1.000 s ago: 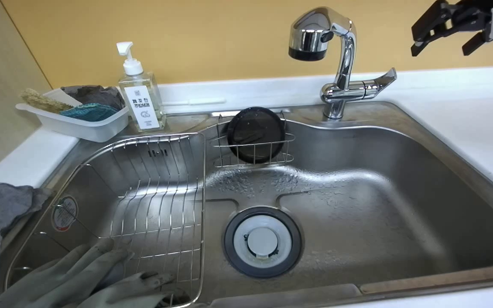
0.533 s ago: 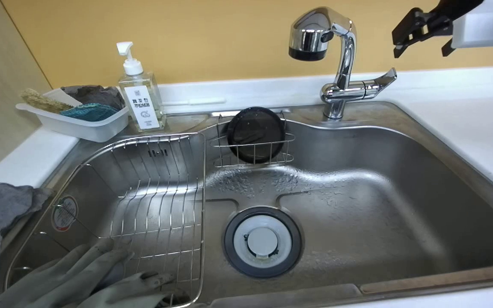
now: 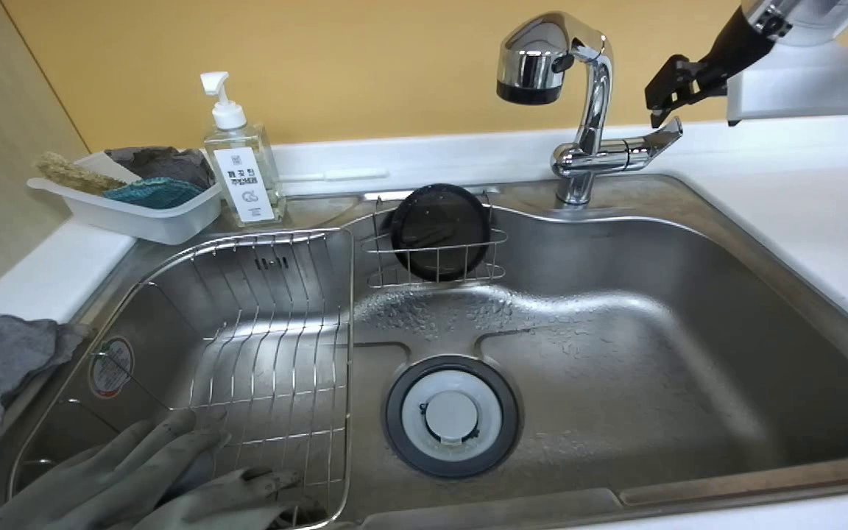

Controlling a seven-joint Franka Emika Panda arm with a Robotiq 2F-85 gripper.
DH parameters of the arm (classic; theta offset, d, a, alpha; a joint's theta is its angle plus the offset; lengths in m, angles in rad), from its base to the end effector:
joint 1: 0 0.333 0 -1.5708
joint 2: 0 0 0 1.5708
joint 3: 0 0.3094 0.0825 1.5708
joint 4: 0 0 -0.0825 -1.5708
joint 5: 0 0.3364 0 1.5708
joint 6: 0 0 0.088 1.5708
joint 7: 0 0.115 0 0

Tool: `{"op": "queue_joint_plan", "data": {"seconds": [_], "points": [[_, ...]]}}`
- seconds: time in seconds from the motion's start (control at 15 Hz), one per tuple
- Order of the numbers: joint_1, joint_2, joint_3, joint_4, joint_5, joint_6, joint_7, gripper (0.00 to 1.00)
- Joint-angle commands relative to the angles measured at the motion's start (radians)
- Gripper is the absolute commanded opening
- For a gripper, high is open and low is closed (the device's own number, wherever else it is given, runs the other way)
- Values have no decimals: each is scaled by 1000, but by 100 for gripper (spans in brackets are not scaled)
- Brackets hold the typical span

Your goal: Open the faucet

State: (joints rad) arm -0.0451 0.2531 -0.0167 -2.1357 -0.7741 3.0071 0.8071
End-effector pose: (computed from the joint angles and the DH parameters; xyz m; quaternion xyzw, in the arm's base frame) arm 0.5730 0.0153 0.3659 0.9436 -0.0611 0.3214 0.0502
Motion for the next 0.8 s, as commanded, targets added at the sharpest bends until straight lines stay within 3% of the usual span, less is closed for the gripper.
{"op": "queue_joint_plan", "data": {"seconds": [0.0,0.73], "points": [[43,43,-47,58,-48,-12,79,100],[116,92,-181,103,-71,-7,125,100]]}}
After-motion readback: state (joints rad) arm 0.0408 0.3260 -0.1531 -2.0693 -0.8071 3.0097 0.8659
